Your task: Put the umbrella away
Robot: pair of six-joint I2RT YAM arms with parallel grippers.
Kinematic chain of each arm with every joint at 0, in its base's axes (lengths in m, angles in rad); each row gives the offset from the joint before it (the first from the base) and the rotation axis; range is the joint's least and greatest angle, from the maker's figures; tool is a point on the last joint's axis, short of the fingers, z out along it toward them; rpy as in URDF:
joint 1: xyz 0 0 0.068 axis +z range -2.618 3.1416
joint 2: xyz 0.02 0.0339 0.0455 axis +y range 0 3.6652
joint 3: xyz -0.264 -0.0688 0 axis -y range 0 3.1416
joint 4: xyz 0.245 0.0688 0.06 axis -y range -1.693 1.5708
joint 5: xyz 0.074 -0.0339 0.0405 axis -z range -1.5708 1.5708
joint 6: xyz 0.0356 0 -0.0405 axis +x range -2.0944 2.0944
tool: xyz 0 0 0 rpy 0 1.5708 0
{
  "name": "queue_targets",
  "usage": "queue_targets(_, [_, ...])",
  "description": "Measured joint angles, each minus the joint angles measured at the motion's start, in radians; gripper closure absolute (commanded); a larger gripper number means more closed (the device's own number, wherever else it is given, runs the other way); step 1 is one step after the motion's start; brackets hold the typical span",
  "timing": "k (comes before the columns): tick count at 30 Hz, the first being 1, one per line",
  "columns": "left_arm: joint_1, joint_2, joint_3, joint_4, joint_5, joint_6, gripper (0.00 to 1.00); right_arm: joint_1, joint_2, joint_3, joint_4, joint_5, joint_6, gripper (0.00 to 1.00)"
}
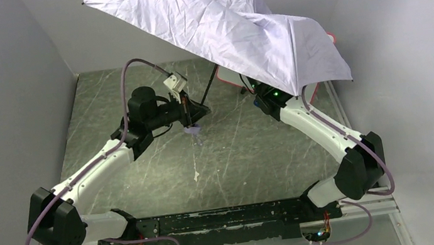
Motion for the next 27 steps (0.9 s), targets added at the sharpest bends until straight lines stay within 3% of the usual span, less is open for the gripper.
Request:
queue_targets(5, [-0.002, -0.003, 0.0, -0.01, -0.018, -0.019, 0.95, 0.074, 0.015, -0.016, -0.001, 0.008, -0.005, 1.0])
queue_targets(11, [0.008, -0.037, -0.001, -0.041, -0.113, -0.067, 0.95, 0.245, 0.04, -0.182, 0.005, 0.024, 0.016, 1.0])
queue_targets(22, [0.001, -0.093, -0.005, -0.16, -0.226, -0.057, 0.95, 0.26, 0.061, -0.207, -0.001, -0.03, 0.112, 1.0])
queue_targets(27, [0.002, -0.154, 0.023, -0.349, -0.384, -0.042, 0.95, 0.262, 0.168, -0.145, 0.038, -0.142, 0.196, 1.0])
